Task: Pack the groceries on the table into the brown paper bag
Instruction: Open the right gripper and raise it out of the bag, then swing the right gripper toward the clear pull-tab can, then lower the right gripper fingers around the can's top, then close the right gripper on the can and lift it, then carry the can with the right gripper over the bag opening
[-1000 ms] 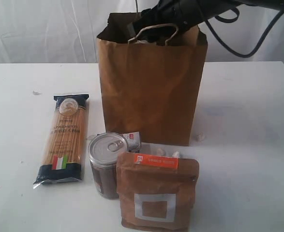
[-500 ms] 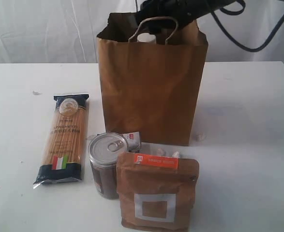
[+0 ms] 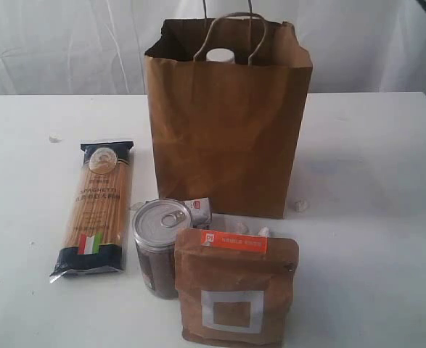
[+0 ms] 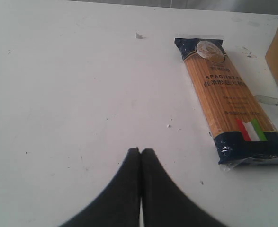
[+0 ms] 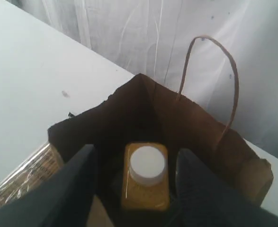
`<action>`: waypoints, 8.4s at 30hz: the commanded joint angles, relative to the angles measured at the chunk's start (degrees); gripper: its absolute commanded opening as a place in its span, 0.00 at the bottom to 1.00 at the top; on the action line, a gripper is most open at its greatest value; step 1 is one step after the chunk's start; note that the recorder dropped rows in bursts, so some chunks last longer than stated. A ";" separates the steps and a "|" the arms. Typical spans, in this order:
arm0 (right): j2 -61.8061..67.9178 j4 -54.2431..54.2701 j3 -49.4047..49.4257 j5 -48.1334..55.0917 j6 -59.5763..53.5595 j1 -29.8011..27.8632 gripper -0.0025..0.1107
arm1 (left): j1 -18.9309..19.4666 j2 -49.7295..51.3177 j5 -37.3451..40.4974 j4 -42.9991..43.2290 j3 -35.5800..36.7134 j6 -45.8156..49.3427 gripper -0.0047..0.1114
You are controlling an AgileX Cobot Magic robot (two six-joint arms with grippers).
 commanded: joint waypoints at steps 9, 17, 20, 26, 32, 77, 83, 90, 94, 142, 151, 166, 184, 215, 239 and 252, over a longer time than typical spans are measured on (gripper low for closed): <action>-9.67 -4.50 -0.47 24.81 0.48 -0.18 0.17 | -0.35 -0.22 -0.28 0.09 0.09 -0.04 0.04; -11.32 -2.19 7.98 32.82 -0.20 -0.08 0.02 | -0.35 -0.22 -0.28 0.09 0.09 -0.04 0.04; -11.82 -5.81 14.52 31.29 -0.20 2.81 0.02 | -0.35 -0.22 -0.28 0.09 0.09 -0.04 0.04; -11.82 -17.01 23.60 31.29 7.92 9.64 0.02 | -0.35 -0.22 -0.28 0.09 0.09 -0.04 0.04; -11.82 -25.26 31.11 27.32 16.45 16.13 0.02 | -0.35 -0.22 -0.28 0.09 0.09 -0.04 0.04; 11.52 -12.62 2.27 20.06 15.99 22.45 0.06 | -0.35 -0.22 -0.28 0.09 0.09 -0.04 0.04; 12.87 -10.29 2.08 17.46 11.30 22.35 0.36 | -0.35 -0.22 -0.28 0.09 0.09 -0.04 0.04; 15.78 -15.19 2.84 15.63 11.30 22.35 0.88 | -0.35 -0.22 -0.28 0.09 0.09 -0.04 0.04; 17.36 -14.91 2.84 17.29 11.30 22.35 0.92 | -0.35 -0.22 -0.28 0.09 0.09 -0.04 0.04; 24.42 -12.80 2.84 16.55 10.23 22.23 0.69 | -0.35 -0.22 -0.28 0.09 0.09 -0.04 0.04; 24.42 -12.51 2.84 18.45 10.23 22.23 0.64 | -0.35 -0.22 -0.28 0.09 0.09 -0.04 0.04; 24.42 -12.87 2.84 20.01 13.27 22.23 0.02 | -0.35 -0.22 -0.28 0.09 0.09 -0.04 0.04; 16.84 -1.78 -2.04 23.84 11.42 22.23 0.02 | -0.35 -0.22 -0.28 0.09 0.09 -0.04 0.04; -8.84 -45.97 -3.47 -10.63 28.76 20.51 0.02 | -0.35 -0.22 -0.28 0.09 0.09 -0.04 0.04; -0.98 -53.44 -3.12 -11.44 54.22 7.48 0.02 | -0.35 -0.22 -0.28 0.09 0.09 -0.04 0.04; 3.13 -55.06 -3.12 -11.46 53.85 7.22 0.02 | -0.35 -0.22 -0.28 0.09 0.09 -0.04 0.04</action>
